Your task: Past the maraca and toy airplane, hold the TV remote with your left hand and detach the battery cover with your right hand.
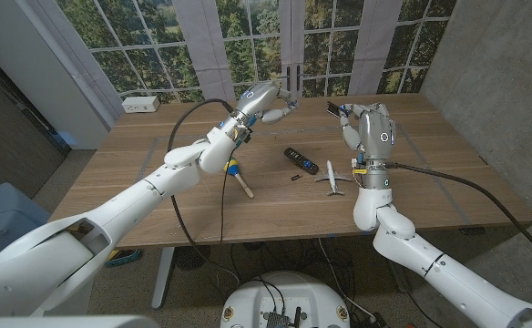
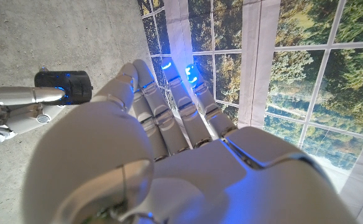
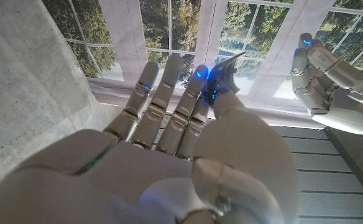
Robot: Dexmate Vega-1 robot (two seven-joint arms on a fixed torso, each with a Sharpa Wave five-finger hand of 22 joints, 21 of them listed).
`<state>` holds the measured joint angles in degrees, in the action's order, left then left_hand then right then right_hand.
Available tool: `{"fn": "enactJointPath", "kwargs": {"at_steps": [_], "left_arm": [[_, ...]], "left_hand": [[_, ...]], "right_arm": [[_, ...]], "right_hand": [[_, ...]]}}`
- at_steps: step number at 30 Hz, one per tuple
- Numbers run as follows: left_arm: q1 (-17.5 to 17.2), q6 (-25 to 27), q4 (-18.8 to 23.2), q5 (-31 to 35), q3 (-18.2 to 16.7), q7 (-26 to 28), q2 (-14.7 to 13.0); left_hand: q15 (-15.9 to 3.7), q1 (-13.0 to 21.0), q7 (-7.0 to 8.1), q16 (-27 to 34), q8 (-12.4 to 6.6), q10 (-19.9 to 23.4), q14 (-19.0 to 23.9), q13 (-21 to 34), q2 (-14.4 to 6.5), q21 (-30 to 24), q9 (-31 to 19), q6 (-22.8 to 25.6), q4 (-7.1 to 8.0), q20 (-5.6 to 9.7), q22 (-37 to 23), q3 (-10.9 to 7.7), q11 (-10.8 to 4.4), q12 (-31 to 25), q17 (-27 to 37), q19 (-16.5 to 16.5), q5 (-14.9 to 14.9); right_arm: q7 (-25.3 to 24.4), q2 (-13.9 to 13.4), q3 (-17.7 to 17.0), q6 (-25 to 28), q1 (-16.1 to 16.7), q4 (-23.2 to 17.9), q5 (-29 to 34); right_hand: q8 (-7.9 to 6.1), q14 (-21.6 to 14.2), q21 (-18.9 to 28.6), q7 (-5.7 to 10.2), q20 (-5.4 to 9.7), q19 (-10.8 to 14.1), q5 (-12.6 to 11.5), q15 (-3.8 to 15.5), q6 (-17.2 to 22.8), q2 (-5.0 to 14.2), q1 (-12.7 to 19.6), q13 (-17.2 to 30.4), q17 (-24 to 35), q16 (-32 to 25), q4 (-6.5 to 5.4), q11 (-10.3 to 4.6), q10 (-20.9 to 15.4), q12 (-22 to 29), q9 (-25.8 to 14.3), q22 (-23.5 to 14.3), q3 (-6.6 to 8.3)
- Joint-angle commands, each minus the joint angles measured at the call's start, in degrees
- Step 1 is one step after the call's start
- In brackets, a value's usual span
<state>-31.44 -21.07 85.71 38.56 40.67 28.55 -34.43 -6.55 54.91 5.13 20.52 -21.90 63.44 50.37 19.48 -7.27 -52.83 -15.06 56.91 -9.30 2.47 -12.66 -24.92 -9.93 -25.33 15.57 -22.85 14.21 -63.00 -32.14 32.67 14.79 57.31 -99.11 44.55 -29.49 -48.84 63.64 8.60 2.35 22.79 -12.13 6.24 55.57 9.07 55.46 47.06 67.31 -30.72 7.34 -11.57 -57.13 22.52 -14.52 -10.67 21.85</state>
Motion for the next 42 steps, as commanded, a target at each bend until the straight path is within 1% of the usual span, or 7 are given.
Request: {"fn": "enactJointPath", "kwargs": {"at_steps": [1, 20, 26, 31, 34, 37, 42], "left_arm": [[-0.5, 0.7, 0.5, 0.4, -0.3, 0.2, -0.3], [-3.0, 6.2, 2.3, 0.6, -1.6, 2.1, -0.1], [-4.4, 9.7, 3.8, -1.1, -2.3, 1.1, 0.1], [-5.5, 11.3, 4.8, -5.3, -3.6, -1.3, 0.0], [-6.0, 11.1, 5.2, -9.8, -4.6, -4.2, -0.2], [-6.4, 10.3, 5.5, -16.5, -5.9, -8.8, -0.3], [-7.0, 9.2, 4.9, -28.6, -8.3, -16.3, -0.2]], "left_hand": [[-7.33, 1.0, -0.23, -0.1, -0.22, 2.7, 0.7, 0.5, -1.1, -0.6, -0.3, 0.5, 1.18, 7.24, -0.1, -0.72, -2.15, 0.0, 0.3, 0.3, 0.4], [-7.40, 2.2, -0.86, 0.3, 0.03, 3.1, 2.2, -0.5, -1.1, -2.2, 0.3, 0.8, 0.06, 7.77, 0.0, -0.51, -2.25, 1.0, 1.1, -0.1, -0.4], [-7.38, 3.0, -1.08, -0.2, 1.47, 1.0, 1.7, -1.5, -1.7, -3.4, 0.6, -1.3, -0.39, 6.56, 0.2, -0.88, -2.16, 2.8, 1.3, 0.6, -2.7], [-7.00, -1.6, -1.06, -4.1, 5.46, -6.5, -2.1, -2.9, -3.4, -4.5, 1.4, -6.4, 1.77, 3.97, 1.5, -4.07, -2.09, 7.5, -0.1, 2.9, -4.2], [-6.60, -7.2, -1.97, -6.3, 7.98, -9.7, -4.2, -3.9, -3.9, -4.4, 1.8, -9.5, 5.10, 3.19, 2.1, -6.18, -1.71, 9.6, -1.5, 3.5, -4.2], [-5.77, -12.4, -2.76, -8.7, 10.76, -16.7, -8.9, -5.2, -3.5, -3.8, 2.2, -14.9, 7.60, 1.56, 2.4, -8.86, 0.67, 13.1, -2.7, 4.2, -4.1], [-3.40, -19.0, -3.23, -9.6, 12.02, -23.9, -15.4, -6.5, -3.3, -1.8, 3.2, -22.4, 10.15, -1.23, 2.7, -11.23, 4.03, 14.7, -3.1, 6.8, -4.1]], "right_arm": [[-0.9, 1.2, -0.4, -0.6, -0.2, 0.9, 0.6], [9.5, 0.9, -1.5, 7.4, 1.0, -4.7, -7.9], [13.4, 0.9, -1.9, 11.0, 1.0, -6.3, -10.2], [17.3, 0.8, -2.1, 14.3, 0.8, -7.6, -12.6], [18.1, 0.7, -2.4, 14.4, 0.6, -7.6, -14.1], [19.3, 0.7, -2.4, 15.1, 0.4, -7.8, -15.5], [21.7, 0.4, -2.8, 15.9, 0.1, -8.3, -18.5]], "right_hand": [[-0.63, -0.7, 0.4, -0.21, 6.17, 0.0, 0.1, 6.71, 0.7, -0.14, -0.5, 0.6, 0.4, 0.0, 0.03, -0.03, -0.4, 0.4, -0.7, -0.1, 0.36], [-1.25, -1.1, 0.9, -0.80, 5.61, 0.1, -0.2, 6.59, 1.3, -0.48, -0.7, 2.2, 1.0, 0.0, 0.47, -0.08, -0.8, 1.1, -1.1, 0.0, 0.89], [-1.24, -1.3, 1.1, -1.07, 5.21, 0.3, -0.2, 6.49, 1.4, -0.62, -0.8, 2.2, 1.2, -0.1, 0.60, 0.07, -1.0, 1.0, -1.0, 0.0, 1.00], [-1.24, -1.4, 1.3, -1.42, 4.88, 0.4, -0.2, 6.51, 1.7, -0.88, -0.6, 2.0, 1.4, -0.2, 0.96, 0.33, -1.1, 0.7, -0.8, 0.0, 1.21], [-1.18, -1.5, 1.4, -1.55, 4.69, 0.4, -0.2, 6.47, 1.7, -0.91, -0.5, 1.8, 1.5, -0.3, 1.11, 0.44, -1.3, 0.6, -0.6, 0.1, 1.35], [-1.20, -1.7, 1.5, -1.68, 4.51, 0.6, -0.2, 6.49, 1.9, -0.96, -0.4, 1.7, 1.6, -0.4, 1.25, 0.53, -1.5, 0.6, -0.5, 0.1, 1.45], [-0.87, -1.9, 1.7, -1.95, 4.18, 0.8, -0.2, 6.48, 1.7, -1.09, -0.1, 1.3, 1.7, -0.7, 1.57, 0.91, -1.4, 0.2, -0.2, 0.1, 1.71]]}}
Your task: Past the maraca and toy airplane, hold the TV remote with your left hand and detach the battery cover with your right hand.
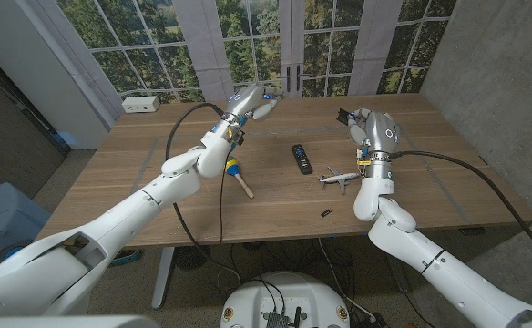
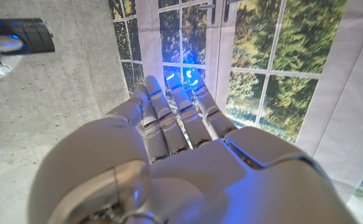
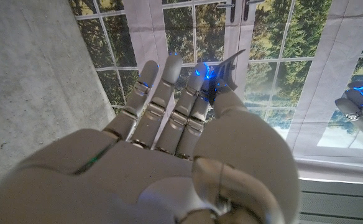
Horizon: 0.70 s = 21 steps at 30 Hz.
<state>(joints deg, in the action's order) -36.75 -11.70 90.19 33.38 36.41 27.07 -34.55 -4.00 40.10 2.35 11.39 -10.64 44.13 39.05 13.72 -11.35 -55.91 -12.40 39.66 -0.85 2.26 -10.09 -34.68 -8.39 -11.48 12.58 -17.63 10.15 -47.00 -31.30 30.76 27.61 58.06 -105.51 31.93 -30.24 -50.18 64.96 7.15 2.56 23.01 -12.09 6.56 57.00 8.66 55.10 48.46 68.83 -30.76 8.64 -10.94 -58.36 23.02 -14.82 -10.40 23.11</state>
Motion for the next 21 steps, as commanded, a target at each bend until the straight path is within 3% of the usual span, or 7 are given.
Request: {"fn": "enactJointPath", "kwargs": {"at_steps": [1, 6, 11, 13, 17, 21], "left_arm": [[-1.8, -0.4, 0.2, -25.7, -4.5, -16.1, 0.0], [-2.2, -1.1, -1.2, -35.0, -6.3, -21.0, 0.6], [-2.1, -1.5, -3.1, -43.4, -7.4, -26.2, 1.2], [-2.1, -2.3, -4.3, -46.5, -7.8, -28.1, 1.6], [-2.0, -3.1, -6.2, -52.0, -8.4, -31.6, 2.2], [-1.6, -3.7, -8.0, -56.7, -8.8, -35.1, 2.8]], "left_hand": [[-5.38, -5.4, -0.18, -0.5, 0.82, -6.4, -5.2, -1.0, 0.7, 1.8, 0.7, -6.8, 2.02, -1.42, 0.2, -1.88, 2.93, 1.0, -0.2, 2.2, 0.0], [-3.34, -10.1, -0.94, -0.7, 0.65, -11.8, -10.3, -1.7, 0.9, 4.3, 1.2, -10.5, 4.09, -2.20, 0.3, -2.28, 4.72, 1.2, -0.4, 5.8, 0.1], [-2.15, -13.8, -0.67, -0.6, 0.62, -16.3, -12.7, -2.2, 0.7, 6.0, 1.5, -13.0, 6.22, -2.77, 0.3, -2.55, 5.36, 1.4, -0.6, 7.8, 0.5], [-1.09, -15.9, -0.65, -0.8, 0.71, -18.1, -15.0, -2.4, 1.0, 7.0, 1.7, -14.8, 7.27, -2.85, 0.3, -2.66, 5.50, 1.3, -0.9, 8.7, 0.7], [-0.88, -19.2, -0.95, -1.0, 0.84, -22.9, -17.9, -2.8, 1.6, 9.1, 1.9, -17.6, 8.54, -2.75, 0.5, -2.45, 4.93, 1.6, -1.3, 11.0, 1.1], [-0.20, -22.0, -0.64, -0.9, 0.90, -26.2, -20.0, -3.0, 2.3, 10.7, 2.1, -20.1, 9.20, -2.80, 0.5, -1.88, 5.09, 1.6, -1.6, 12.1, 1.4]], "right_arm": [[6.1, -0.4, -1.0, 3.2, -0.7, -1.9, -6.6], [7.9, -0.8, -1.0, 4.3, -1.2, -2.0, -8.9], [10.4, -1.1, -0.4, 7.4, -2.3, -2.0, -10.7], [11.6, -1.1, -0.1, 9.1, -2.8, -2.1, -11.5], [13.7, -1.4, 0.6, 12.0, -4.2, -1.6, -13.0], [14.8, -1.4, 2.0, 15.3, -6.0, -0.8, -13.6]], "right_hand": [[-0.06, -0.6, 0.4, -0.50, 3.90, 0.6, -0.2, 6.12, 0.2, -0.73, 0.2, -0.2, 0.2, -0.7, 0.31, 0.39, -0.1, -0.4, 0.2, -0.2, 0.48], [0.27, -0.6, 0.7, -0.84, 3.61, 0.8, 0.0, 6.02, 0.1, -0.82, 0.3, -0.5, 0.3, -0.9, 0.42, 0.66, -0.2, -0.7, 0.5, -0.2, 0.67], [0.60, -0.5, 0.8, -1.19, 3.30, 1.0, 0.1, 5.99, -0.2, -0.88, 0.4, -0.9, 0.3, -0.9, 0.50, 1.02, -0.2, -1.0, 0.7, -0.2, 0.85], [0.91, -0.2, 0.9, -0.95, 3.23, 1.0, 0.3, 5.86, -0.5, -0.99, 0.2, -0.9, 0.3, -0.8, 0.47, 1.12, 0.2, -1.3, 0.9, -0.2, 0.92], [1.48, 0.3, 1.0, -0.53, 2.76, 0.8, 0.7, 5.79, -1.1, -0.81, -0.1, -1.4, 0.1, -0.6, 0.22, 1.34, 0.7, -1.9, 1.2, -0.2, 1.14], [1.78, 0.6, 1.1, -0.67, 2.60, 0.8, 0.9, 5.77, -1.4, -0.83, -0.3, -1.7, 0.0, -0.4, 0.20, 1.53, 0.9, -2.2, 1.4, -0.1, 1.27]]}}
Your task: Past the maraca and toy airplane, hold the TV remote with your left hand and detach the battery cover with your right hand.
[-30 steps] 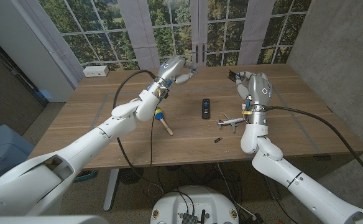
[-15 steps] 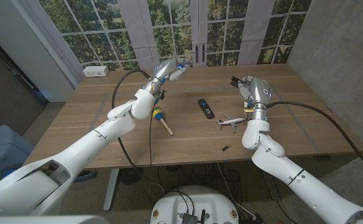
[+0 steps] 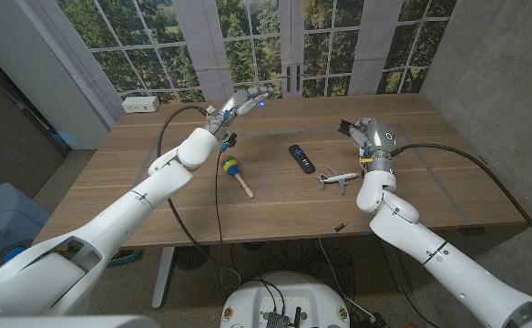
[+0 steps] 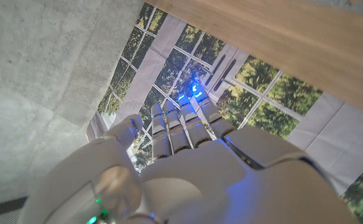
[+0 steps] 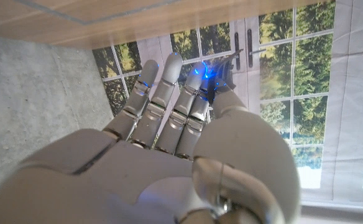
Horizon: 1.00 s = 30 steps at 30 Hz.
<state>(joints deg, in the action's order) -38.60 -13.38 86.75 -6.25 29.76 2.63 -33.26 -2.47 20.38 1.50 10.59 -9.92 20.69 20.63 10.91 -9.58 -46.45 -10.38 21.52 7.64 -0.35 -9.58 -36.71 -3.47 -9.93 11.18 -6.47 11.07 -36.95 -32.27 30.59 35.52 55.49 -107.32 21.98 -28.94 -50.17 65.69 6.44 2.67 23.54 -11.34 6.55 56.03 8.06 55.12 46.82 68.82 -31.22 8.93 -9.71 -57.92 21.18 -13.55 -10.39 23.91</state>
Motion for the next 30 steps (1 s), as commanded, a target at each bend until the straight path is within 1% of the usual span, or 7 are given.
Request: {"fn": "enactJointPath", "kwargs": {"at_steps": [1, 10, 14, 19, 24, 25, 30], "left_arm": [[0.4, -2.1, -5.0, -18.1, -2.2, -11.5, 1.6], [1.3, -2.4, -8.0, -24.9, -2.8, -16.8, 3.0], [1.4, -2.1, -8.7, -26.9, -3.1, -18.0, 3.3], [1.5, -1.9, -9.2, -28.2, -3.3, -18.9, 3.4], [1.5, -2.2, -9.4, -28.4, -3.3, -19.2, 3.3], [1.5, -2.2, -9.4, -28.5, -3.3, -19.2, 3.3], [1.5, -2.5, -9.6, -28.5, -3.4, -19.4, 3.2]], "left_hand": [[-1.70, -2.6, 0.05, -0.1, 0.27, -2.9, -1.6, -0.2, 0.6, 1.4, 0.1, -2.5, 0.78, -0.17, 0.0, 0.22, 0.26, -0.1, -0.2, 1.0, 0.5], [-1.04, -7.0, -0.37, -0.1, 0.32, -7.0, -4.2, -0.4, 1.4, 3.8, 0.3, -6.9, 1.42, 0.21, 0.0, 1.49, 0.98, -0.1, -0.4, 2.5, 1.0], [-1.12, -7.5, -0.60, -0.1, 0.45, -7.6, -4.7, -0.4, 1.3, 4.1, 0.3, -8.0, 1.38, 0.29, 0.0, 1.56, 1.00, -0.1, -0.5, 2.3, 1.1], [-0.73, -8.2, -0.81, -0.3, 0.42, -8.3, -5.8, -0.5, 1.3, 4.5, 0.4, -9.1, 1.23, 0.27, 0.0, 1.56, 1.24, -0.2, -0.6, 2.2, 1.3], [-0.64, -8.4, -0.92, -0.3, 0.33, -8.5, -6.0, -0.5, 1.3, 4.7, 0.4, -9.3, 1.14, 0.25, 0.0, 1.54, 1.28, -0.3, -0.6, 2.1, 1.3], [-0.65, -8.5, -0.94, -0.3, 0.31, -8.5, -6.0, -0.5, 1.3, 4.7, 0.4, -9.3, 1.12, 0.25, 0.0, 1.53, 1.29, -0.3, -0.6, 2.1, 1.3], [-0.55, -8.7, -1.01, -0.3, 0.22, -8.8, -6.3, -0.5, 1.3, 5.0, 0.4, -9.4, 1.00, 0.28, 0.0, 1.50, 1.29, -0.3, -0.6, 2.2, 1.4]], "right_arm": [[5.3, -0.5, 2.5, 8.5, -3.9, 1.1, -3.8], [8.9, -1.1, 5.9, 16.9, -8.1, 2.0, -5.4], [11.0, -0.4, 7.1, 22.3, -10.6, 2.5, -7.1], [11.8, -0.5, 8.3, 25.0, -12.4, 3.1, -9.1], [12.2, -0.8, 9.8, 27.5, -14.1, 3.4, -10.7], [12.3, -1.0, 10.1, 27.7, -14.4, 3.4, -10.9], [11.3, -1.7, 9.8, 26.5, -14.1, 2.7, -12.5]], "right_hand": [[0.50, 0.6, 0.4, 0.05, 2.48, 0.2, 0.2, 5.78, -0.4, -0.17, -0.3, 0.0, 0.0, 0.0, -0.11, 0.28, 0.6, -0.4, 0.1, -0.1, 0.51], [1.32, 2.0, 0.4, -0.06, 1.78, -0.5, 0.9, 5.40, -1.0, -0.81, -2.1, -0.8, -0.6, 1.0, -0.74, 0.81, 1.4, -1.3, 0.6, -0.1, 0.34], [2.97, 4.4, 0.2, -0.87, 0.84, -1.2, 1.1, 5.35, -3.5, -1.65, -5.0, -1.5, -2.0, 3.2, -1.61, 1.72, 4.1, -3.1, 1.0, 0.1, -0.18], [4.94, 6.8, -0.5, -1.26, -0.34, -2.2, 1.0, 4.99, -6.6, -2.84, -8.5, -2.9, -6.1, 7.1, -2.27, 3.04, 6.4, -5.1, 1.4, 0.2, -1.01], [8.13, 10.6, -1.5, -1.95, -1.36, -3.3, 0.7, 4.40, -12.7, -4.77, -11.3, -5.2, -10.7, 11.3, -2.00, 3.87, 12.4, -8.9, 1.5, 0.3, -2.41], [9.19, 11.8, -1.8, -2.15, -1.56, -3.6, 0.5, 4.28, -14.5, -5.09, -11.7, -5.8, -11.8, 12.3, -1.79, 3.72, 15.6, -10.3, 1.6, 0.3, -2.66], [14.40, 19.1, -3.8, -2.24, -3.05, -5.4, -0.6, 2.40, -23.7, -8.28, -14.3, -8.5, -16.3, 17.0, -1.35, 5.91, 26.6, -11.4, 1.7, 0.4, -4.83]]}}
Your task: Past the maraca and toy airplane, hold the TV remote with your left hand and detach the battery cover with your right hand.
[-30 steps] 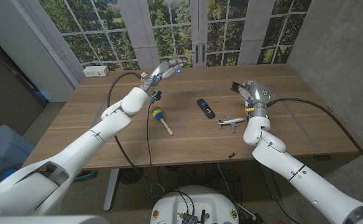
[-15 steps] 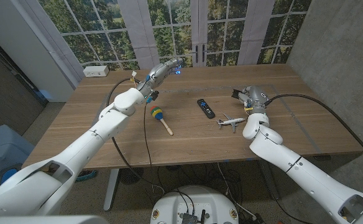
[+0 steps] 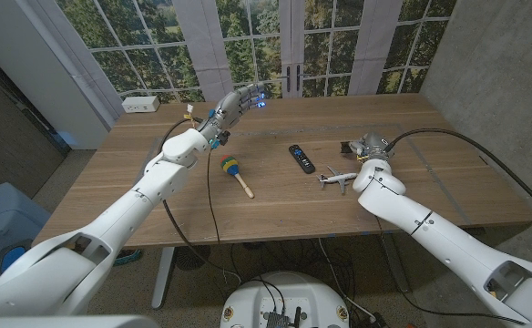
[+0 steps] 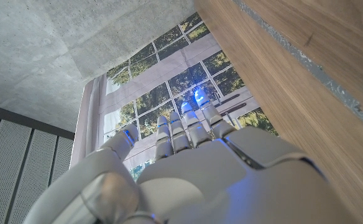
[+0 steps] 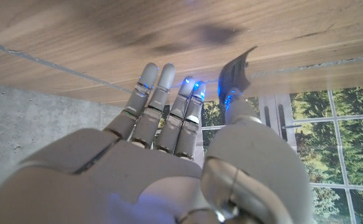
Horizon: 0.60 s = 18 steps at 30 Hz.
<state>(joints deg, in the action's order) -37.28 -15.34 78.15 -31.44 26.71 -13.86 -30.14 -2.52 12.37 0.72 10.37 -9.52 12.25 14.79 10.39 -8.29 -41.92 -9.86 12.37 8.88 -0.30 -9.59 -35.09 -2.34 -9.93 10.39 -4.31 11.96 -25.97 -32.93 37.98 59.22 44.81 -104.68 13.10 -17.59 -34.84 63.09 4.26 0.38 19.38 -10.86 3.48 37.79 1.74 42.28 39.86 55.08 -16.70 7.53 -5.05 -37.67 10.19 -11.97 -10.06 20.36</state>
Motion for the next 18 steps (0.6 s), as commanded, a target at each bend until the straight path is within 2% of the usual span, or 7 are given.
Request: {"fn": "enactJointPath", "kwargs": {"at_steps": [1, 3, 6, 9, 13, 15, 18], "left_arm": [[0.2, -0.5, -1.0, -3.4, -0.3, -3.0, 0.0], [0.2, -0.6, -1.1, -3.5, -0.4, -3.2, 0.0], [0.3, -0.7, -1.4, -3.7, -0.4, -3.6, -0.1], [0.3, -0.9, -1.7, -4.0, -0.5, -4.0, -0.1], [0.3, -1.3, -2.0, -4.2, -0.5, -4.5, -0.1], [0.3, -1.5, -2.3, -4.4, -0.6, -4.8, 0.0], [0.4, -1.9, -2.6, -4.6, -0.6, -5.3, 0.1]], "left_hand": [[-0.47, -0.7, -0.25, -0.1, -0.20, -0.4, -0.5, 0.0, 0.0, 0.5, -0.1, -0.3, -0.27, 0.21, 0.0, -0.13, 0.20, -0.3, 0.1, 0.1, 0.5], [-0.49, -0.9, -0.32, 0.0, -0.16, -0.4, -0.6, 0.0, 0.1, 0.6, -0.1, -0.6, -0.36, 0.22, 0.0, -0.15, 0.15, -0.3, 0.1, 0.1, 0.6], [-0.50, -1.0, -0.27, -0.1, -0.21, -0.8, -0.9, 0.0, 0.2, 0.8, -0.1, -0.8, -0.50, 0.22, 0.0, -0.16, 0.21, -0.3, 0.1, 0.1, 0.6], [-0.57, -1.2, -0.02, -0.1, -0.14, -1.0, -1.2, 0.0, 0.4, 1.0, -0.1, -1.3, -0.73, 0.19, 0.0, -0.14, 0.12, -0.3, 0.0, 0.1, 0.6], [-0.53, -1.4, 0.15, -0.1, -0.15, -1.3, -1.5, 0.0, 0.6, 1.3, -0.1, -1.7, -0.96, 0.27, 0.0, -0.16, 0.06, -0.3, 0.0, 0.1, 0.7], [-0.45, -1.6, 0.21, -0.2, -0.21, -1.9, -2.1, -0.1, 0.7, 1.6, -0.1, -2.0, -1.16, 0.27, 0.0, -0.21, 0.04, -0.2, -0.1, 0.2, 0.7], [-0.49, -1.8, 0.41, -0.2, -0.22, -2.4, -2.5, -0.1, 0.7, 1.8, -0.1, -2.4, -1.32, 0.35, 0.0, -0.27, 0.08, -0.2, -0.1, 0.3, 0.8]], "right_arm": [[0.1, -1.3, 2.0, 2.1, -3.1, -0.2, -4.1], [-0.2, -1.8, 0.8, 0.1, -2.2, -1.0, -5.4], [-1.7, -2.3, -1.7, -4.9, 0.1, -2.0, -7.3], [-3.3, -3.0, -4.9, -13.2, 3.2, -2.6, -9.8], [-5.2, -3.6, -6.9, -22.5, 5.7, -2.1, -11.1], [-5.6, -3.8, -7.9, -27.1, 6.7, -1.6, -12.1], [-5.8, -4.1, -9.2, -34.1, 8.0, -0.4, -13.4]], "right_hand": [[4.63, 6.2, -2.2, -0.80, -1.03, -2.2, -1.5, 4.40, -8.4, -2.65, -2.5, -2.4, -3.6, 3.5, -0.19, 1.44, 10.0, -0.6, 0.1, 0.1, -2.14], [6.66, 10.3, -3.9, -1.77, -2.34, -4.2, -2.2, 2.54, -13.7, -3.51, -4.0, -3.9, -5.0, 4.8, -0.55, 2.84, 14.7, -0.4, 0.2, 0.1, -3.53], [7.36, 15.4, -6.7, -2.53, -4.06, -7.2, -2.8, 0.65, -19.5, -3.58, -6.3, -6.0, -6.7, 5.5, -1.45, 3.44, 20.3, -0.3, 0.3, 0.2, -5.25], [7.15, 19.2, -8.4, -2.76, -4.91, -9.0, -2.8, -0.44, -21.4, -2.96, -8.0, -7.3, -7.8, 6.0, -2.20, 4.19, 22.8, -0.2, 0.4, 0.2, -6.01], [6.83, 21.7, -9.6, -1.87, -4.20, -9.9, -2.3, -0.41, -21.7, -0.92, -9.8, -8.5, -8.8, 6.2, -3.46, 4.43, 23.6, 0.0, 0.5, 0.3, -6.14], [6.83, 23.0, -10.6, -1.07, -1.77, -10.6, -1.9, -0.47, -22.3, 0.91, -11.4, -9.6, -9.9, 6.2, -4.53, 4.47, 24.0, 0.1, 0.7, 0.3, -6.06], [6.93, 24.1, -11.3, -0.51, 0.70, -10.7, -1.7, -0.22, -23.0, 2.13, -12.1, -10.5, -11.1, 6.3, -4.94, 4.25, 24.4, 0.2, 0.8, 0.4, -5.79]]}}
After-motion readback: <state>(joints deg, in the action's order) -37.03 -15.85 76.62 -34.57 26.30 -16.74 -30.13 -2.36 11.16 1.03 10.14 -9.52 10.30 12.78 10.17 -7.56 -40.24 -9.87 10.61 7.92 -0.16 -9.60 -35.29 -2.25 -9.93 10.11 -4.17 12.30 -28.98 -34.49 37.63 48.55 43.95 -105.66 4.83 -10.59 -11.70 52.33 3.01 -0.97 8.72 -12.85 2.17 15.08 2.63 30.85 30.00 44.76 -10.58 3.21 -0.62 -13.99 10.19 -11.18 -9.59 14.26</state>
